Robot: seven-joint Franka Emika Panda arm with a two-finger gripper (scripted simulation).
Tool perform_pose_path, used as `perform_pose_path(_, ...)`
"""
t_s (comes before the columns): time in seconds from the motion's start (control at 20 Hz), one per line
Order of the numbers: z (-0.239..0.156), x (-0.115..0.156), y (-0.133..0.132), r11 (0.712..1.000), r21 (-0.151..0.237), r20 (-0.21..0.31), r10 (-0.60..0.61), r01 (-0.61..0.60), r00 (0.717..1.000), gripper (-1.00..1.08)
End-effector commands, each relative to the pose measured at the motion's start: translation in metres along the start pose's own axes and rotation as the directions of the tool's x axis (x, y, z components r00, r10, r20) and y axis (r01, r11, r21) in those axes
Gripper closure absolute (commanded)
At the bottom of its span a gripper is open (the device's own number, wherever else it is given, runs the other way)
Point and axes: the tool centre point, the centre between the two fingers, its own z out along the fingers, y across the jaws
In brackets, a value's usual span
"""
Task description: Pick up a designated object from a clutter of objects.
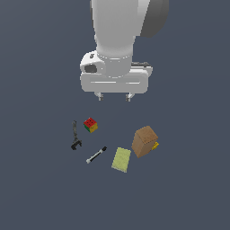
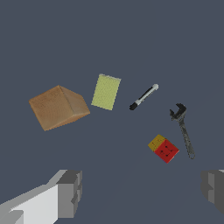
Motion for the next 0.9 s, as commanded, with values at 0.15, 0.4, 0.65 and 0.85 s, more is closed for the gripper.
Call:
perform_pose_path(0.15, 0.001, 0.001, 0.002, 1.000, 0.002, 0.002, 0.001, -0.001, 1.000, -0.92)
perform_pose_path(0.4, 0.002, 0.003, 0.009, 1.000, 0.012, 0.010, 0.004, -0.004, 1.000, -0.92)
perform_pose_path(0.65, 0.002, 0.002, 0.010, 1.000, 0.013, 0.010, 0.003, -0.003, 1.000, -0.92)
perform_pose_path(0.85, 0.007, 0.007, 0.009, 1.000, 0.012, 0.010, 0.010, -0.010, 1.000, -0.92)
